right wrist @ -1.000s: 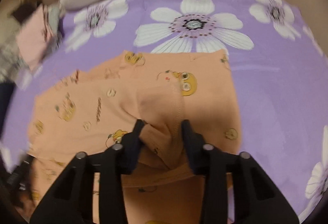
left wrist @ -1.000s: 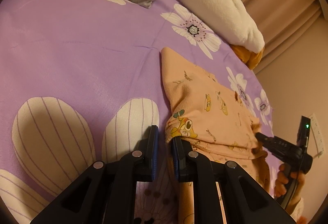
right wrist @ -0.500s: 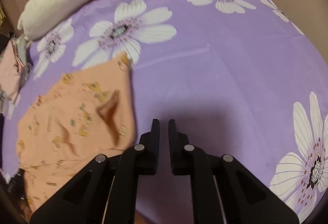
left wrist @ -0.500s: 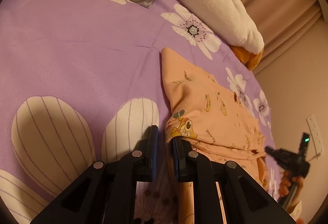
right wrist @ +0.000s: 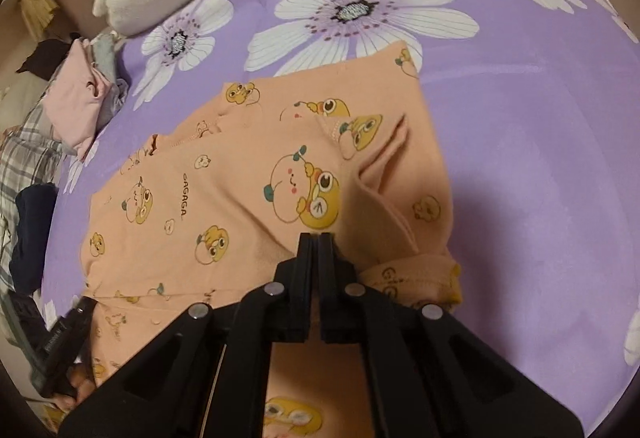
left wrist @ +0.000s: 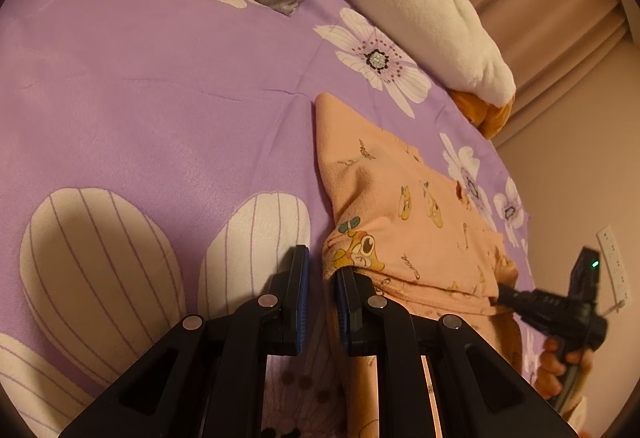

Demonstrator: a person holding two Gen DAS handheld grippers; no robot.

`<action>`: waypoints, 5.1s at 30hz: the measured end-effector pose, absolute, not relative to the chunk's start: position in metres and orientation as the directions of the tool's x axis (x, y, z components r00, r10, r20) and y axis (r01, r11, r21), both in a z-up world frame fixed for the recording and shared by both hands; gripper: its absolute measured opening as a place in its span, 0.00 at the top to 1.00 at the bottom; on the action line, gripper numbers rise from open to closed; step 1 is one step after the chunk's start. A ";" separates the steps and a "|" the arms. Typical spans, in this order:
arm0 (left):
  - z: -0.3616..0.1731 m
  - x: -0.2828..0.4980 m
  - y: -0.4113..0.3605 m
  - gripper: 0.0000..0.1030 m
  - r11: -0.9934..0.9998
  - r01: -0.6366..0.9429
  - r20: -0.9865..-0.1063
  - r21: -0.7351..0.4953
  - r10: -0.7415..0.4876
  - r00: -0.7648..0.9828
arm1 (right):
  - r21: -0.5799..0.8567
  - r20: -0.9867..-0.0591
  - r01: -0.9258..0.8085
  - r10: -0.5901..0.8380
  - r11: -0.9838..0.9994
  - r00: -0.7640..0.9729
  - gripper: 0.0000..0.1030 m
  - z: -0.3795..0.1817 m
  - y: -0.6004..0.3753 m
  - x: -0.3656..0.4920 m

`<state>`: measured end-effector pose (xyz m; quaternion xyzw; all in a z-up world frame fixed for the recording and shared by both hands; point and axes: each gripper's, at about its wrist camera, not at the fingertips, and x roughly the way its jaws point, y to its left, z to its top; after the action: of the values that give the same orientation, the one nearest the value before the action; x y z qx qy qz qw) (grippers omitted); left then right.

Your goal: Fold small clothes

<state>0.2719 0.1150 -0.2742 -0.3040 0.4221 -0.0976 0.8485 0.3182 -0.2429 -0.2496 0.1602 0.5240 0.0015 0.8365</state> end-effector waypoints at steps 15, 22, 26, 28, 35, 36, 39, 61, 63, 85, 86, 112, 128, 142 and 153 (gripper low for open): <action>-0.274 0.272 0.114 0.86 0.802 -0.090 -0.661 -0.591 -0.417 0.624 | 0.124 -0.881 0.136 0.046 0.983 0.470 0.94 -0.228 -0.236 0.314; -0.275 0.273 0.115 0.86 0.806 -0.090 -0.664 -0.585 -0.412 0.624 | 0.122 -0.883 0.214 0.008 0.969 0.469 0.96 -0.242 -0.280 0.291; -0.274 0.273 0.114 0.86 0.812 -0.088 -0.666 -0.577 -0.406 0.625 | 0.275 -0.885 0.217 0.159 0.937 0.437 0.84 -0.234 -0.289 0.266; -0.273 0.273 0.112 0.86 0.821 -0.088 -0.672 -0.564 -0.395 0.626 | 0.365 -0.856 0.210 0.238 0.907 0.458 0.67 -0.229 -0.297 0.241; -0.257 0.257 0.094 0.78 0.903 -0.109 -0.763 -0.415 -0.280 0.583 | 0.529 -0.795 0.314 0.330 0.789 0.509 0.40 -0.237 -0.325 0.188; -0.254 0.251 0.095 0.74 0.902 -0.115 -0.775 -0.416 -0.286 0.563 | 0.535 -0.790 0.307 0.338 0.787 0.511 0.40 -0.234 -0.324 0.186; -0.244 0.227 0.108 0.52 0.822 -0.129 -0.740 -0.555 -0.417 0.529 | 0.544 -0.771 0.251 0.359 0.801 0.527 0.36 -0.219 -0.319 0.176; -0.268 0.086 0.086 0.05 0.540 0.060 -0.525 -0.840 -0.835 0.164 | 0.781 -0.601 0.106 0.694 0.615 0.397 0.10 -0.262 -0.326 0.067; -0.269 0.087 0.088 0.05 0.526 0.053 -0.509 -0.849 -0.841 0.184 | 0.777 -0.601 0.091 0.689 0.623 0.405 0.10 -0.261 -0.323 0.064; -0.284 0.086 0.091 0.92 0.619 -0.035 -0.598 -0.785 -0.740 0.309 | 0.727 -0.644 0.110 0.616 0.678 0.454 0.94 -0.281 -0.336 0.067; -0.284 0.085 0.092 0.92 0.607 -0.035 -0.584 -0.794 -0.745 0.321 | 0.728 -0.639 0.103 0.615 0.678 0.462 0.94 -0.279 -0.335 0.067; -0.266 0.101 0.131 0.30 0.490 -0.110 -0.490 -0.865 -0.775 0.400 | 0.765 -0.494 -0.046 0.630 0.643 0.600 0.90 -0.224 -0.325 0.123; -0.268 0.117 0.064 0.91 0.525 0.038 -0.484 -0.850 -0.808 0.337 | 0.844 -0.452 0.034 0.676 0.535 0.582 0.90 -0.271 -0.342 0.111; -0.197 0.207 0.116 0.91 0.366 0.060 -0.263 -0.929 -0.764 0.589 | 0.876 -0.323 -0.045 0.655 0.480 0.684 0.90 -0.228 -0.357 0.130; -0.268 0.103 0.139 0.32 0.468 -0.207 -0.506 -0.859 -0.718 0.478 | 0.812 -0.491 0.056 0.627 0.582 0.605 0.32 -0.255 -0.361 0.109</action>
<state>0.1029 0.1394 -0.2681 -0.4835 0.4784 -0.1798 0.7106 0.1088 -0.3614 -0.2554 0.4202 0.4061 0.1806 0.7911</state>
